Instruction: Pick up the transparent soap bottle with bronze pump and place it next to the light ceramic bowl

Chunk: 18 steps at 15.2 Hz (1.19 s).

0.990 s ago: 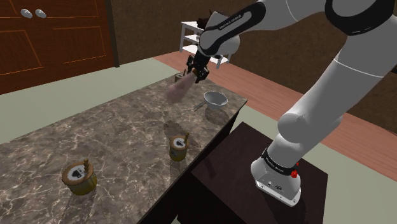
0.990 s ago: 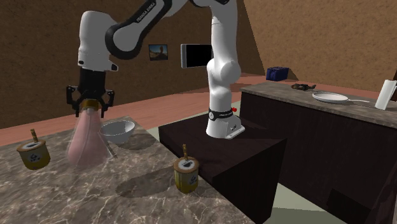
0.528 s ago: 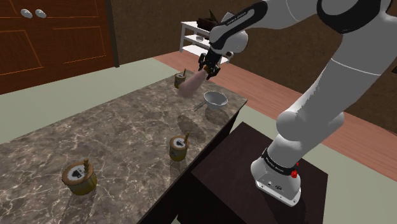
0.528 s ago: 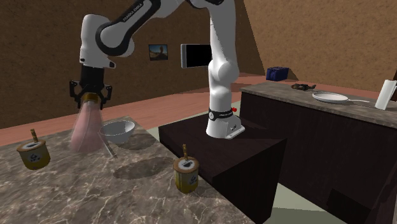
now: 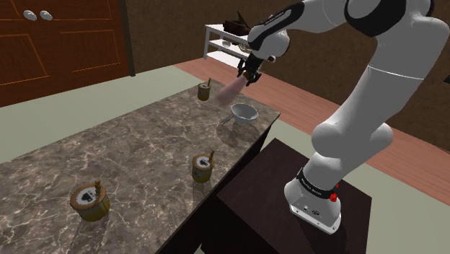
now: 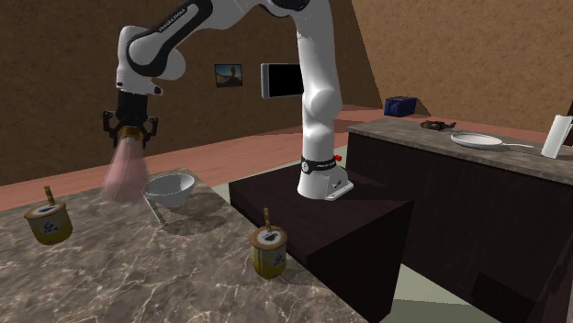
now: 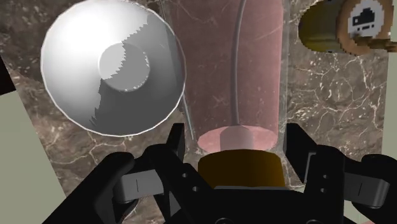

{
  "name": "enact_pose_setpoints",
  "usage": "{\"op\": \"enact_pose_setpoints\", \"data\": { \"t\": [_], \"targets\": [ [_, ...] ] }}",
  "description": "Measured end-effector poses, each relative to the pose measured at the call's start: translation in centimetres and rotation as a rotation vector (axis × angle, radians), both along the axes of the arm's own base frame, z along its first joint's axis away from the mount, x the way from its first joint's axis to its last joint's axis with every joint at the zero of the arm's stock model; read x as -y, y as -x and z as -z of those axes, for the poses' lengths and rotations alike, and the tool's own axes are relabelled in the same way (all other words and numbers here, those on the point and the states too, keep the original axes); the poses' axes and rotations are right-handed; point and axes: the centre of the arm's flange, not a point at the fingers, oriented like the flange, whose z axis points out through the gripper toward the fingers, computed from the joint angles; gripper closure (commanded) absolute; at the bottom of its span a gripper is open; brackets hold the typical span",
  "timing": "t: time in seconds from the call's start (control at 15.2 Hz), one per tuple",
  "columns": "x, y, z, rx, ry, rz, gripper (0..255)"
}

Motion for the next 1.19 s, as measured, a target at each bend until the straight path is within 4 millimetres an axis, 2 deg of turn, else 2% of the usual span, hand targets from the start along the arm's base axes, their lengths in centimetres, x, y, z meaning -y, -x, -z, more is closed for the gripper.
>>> {"op": "enact_pose_setpoints", "data": {
  "t": [0.53, 0.66, 0.86, 1.19],
  "targets": [
    [10.5, 0.4, -0.3, 0.001, 0.001, 0.0, 255],
    [13.8, 0.6, -0.2, 0.0, 0.0, 0.0, 255],
    [15.2, 0.8, 1.0, 0.0, 0.0, -0.001, 255],
    [15.3, 0.8, 3.6, 0.0, 0.0, -0.002, 255]
  ]
}}
